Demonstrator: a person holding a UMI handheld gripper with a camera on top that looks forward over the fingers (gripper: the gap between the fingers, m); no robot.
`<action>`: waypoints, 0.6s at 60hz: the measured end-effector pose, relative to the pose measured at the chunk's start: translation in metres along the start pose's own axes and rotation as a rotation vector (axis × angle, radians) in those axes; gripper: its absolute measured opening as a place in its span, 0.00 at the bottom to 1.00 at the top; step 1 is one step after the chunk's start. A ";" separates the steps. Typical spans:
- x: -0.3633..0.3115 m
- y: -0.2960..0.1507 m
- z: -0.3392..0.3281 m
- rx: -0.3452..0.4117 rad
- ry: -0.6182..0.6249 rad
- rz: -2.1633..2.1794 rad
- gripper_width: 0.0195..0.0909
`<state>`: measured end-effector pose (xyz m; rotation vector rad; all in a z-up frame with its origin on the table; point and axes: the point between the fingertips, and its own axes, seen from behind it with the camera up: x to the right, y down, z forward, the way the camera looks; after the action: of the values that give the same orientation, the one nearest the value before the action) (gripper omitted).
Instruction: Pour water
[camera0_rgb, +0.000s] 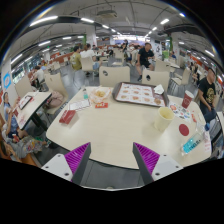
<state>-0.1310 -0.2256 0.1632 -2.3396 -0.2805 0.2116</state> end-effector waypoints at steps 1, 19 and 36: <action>0.002 0.000 0.000 -0.001 0.004 0.004 0.92; 0.118 0.041 -0.011 0.009 0.078 0.066 0.93; 0.298 0.099 -0.016 0.056 0.275 0.163 0.92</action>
<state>0.1731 -0.2257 0.0838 -2.3027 0.0501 -0.0254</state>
